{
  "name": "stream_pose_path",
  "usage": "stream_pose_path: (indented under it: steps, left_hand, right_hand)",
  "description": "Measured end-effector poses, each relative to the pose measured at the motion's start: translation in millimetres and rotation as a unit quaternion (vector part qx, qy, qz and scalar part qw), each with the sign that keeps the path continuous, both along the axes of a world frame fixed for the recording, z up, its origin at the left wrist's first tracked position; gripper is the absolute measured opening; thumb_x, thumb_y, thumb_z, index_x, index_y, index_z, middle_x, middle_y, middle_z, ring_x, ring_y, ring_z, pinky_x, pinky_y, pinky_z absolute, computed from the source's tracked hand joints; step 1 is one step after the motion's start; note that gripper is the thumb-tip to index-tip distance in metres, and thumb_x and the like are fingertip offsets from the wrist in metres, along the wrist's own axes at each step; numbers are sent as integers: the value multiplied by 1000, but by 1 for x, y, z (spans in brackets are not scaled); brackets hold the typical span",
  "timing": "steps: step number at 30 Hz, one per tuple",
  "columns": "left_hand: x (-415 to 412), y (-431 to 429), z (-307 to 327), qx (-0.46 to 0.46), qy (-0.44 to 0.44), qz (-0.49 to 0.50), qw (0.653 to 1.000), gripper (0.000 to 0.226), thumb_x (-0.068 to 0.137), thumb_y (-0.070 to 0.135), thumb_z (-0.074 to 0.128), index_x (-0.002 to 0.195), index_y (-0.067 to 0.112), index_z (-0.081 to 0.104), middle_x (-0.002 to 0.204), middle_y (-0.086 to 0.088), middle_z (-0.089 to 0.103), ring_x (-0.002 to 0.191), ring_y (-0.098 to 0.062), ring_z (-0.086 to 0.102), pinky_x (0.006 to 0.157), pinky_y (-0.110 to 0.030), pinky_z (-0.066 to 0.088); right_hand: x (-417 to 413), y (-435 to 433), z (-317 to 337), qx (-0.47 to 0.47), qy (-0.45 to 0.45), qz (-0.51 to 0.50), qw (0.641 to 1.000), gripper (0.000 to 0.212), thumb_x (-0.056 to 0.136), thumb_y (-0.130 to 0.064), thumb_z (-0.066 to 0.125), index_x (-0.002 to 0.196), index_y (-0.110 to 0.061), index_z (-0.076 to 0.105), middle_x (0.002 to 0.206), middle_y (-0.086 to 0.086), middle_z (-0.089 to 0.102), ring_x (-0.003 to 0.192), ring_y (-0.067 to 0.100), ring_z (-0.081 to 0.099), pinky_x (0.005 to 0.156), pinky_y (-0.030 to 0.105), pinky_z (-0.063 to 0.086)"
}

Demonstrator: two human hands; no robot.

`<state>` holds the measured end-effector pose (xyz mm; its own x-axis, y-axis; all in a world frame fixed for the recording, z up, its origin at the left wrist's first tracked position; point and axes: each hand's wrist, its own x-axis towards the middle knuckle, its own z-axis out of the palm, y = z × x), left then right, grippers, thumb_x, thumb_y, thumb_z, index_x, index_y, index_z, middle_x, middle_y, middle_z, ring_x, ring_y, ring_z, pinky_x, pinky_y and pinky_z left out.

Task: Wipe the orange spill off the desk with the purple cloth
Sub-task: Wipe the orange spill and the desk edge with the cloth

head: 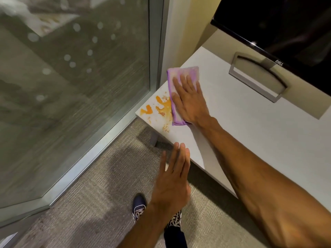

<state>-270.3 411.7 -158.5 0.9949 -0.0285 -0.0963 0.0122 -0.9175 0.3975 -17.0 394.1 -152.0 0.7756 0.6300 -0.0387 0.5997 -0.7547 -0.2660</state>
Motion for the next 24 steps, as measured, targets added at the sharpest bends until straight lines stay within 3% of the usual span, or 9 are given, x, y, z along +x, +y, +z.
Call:
stream_pose_path:
  steps: [4, 10, 15, 18, 24]
  left_hand:
    - [1, -8, -4, 8, -9, 13, 1000, 103, 79, 30, 64, 156, -5, 5, 166, -23, -1, 153, -37, -5, 118, -60, 25]
    - [-1, -11, -8, 14, -16, 23, 1000, 87, 84, 35, 56, 153, -4, 20, 162, -24, 18, 151, -40, 18, 111, -59, 37]
    - [1, -8, -5, 18, -1, 14, 1000, 91, 81, 31, 60, 154, -6, 19, 165, -23, 10, 153, -38, 8, 113, -60, 33]
    - [2, -5, 1, 19, 13, 7, 1000, 98, 78, 32, 63, 155, -4, 13, 166, -22, 5, 154, -37, 3, 114, -60, 31]
    - [-1, -1, 3, -12, 31, 1, 999, 112, 73, 26, 74, 157, 0, 4, 167, -15, -6, 154, -33, -6, 120, -55, 23]
  right_hand:
    - [-33, 12, 10, 0, -5, 92, 996, 62, 107, -45, 18, 162, -16, 18, 171, 10, 12, 159, 29, 3, 129, 50, 3]
    - [-62, 5, 10, -17, 9, 165, 986, 66, 106, -48, 34, 163, -21, 14, 172, 8, 6, 159, 25, 1, 127, 44, 0]
    - [-31, -12, 13, -15, 11, 99, 995, 67, 105, -51, 15, 163, -19, 12, 172, 9, 2, 159, 26, -3, 129, 49, 2]
    - [-2, -12, 10, -7, 14, 63, 998, 80, 100, -63, 0, 162, -17, 15, 171, 10, 6, 159, 30, 1, 128, 53, 6]
    - [-7, 24, 9, -34, -9, 10, 999, 71, 103, -56, 16, 163, -17, 13, 172, 9, 4, 159, 29, -2, 127, 46, -5]
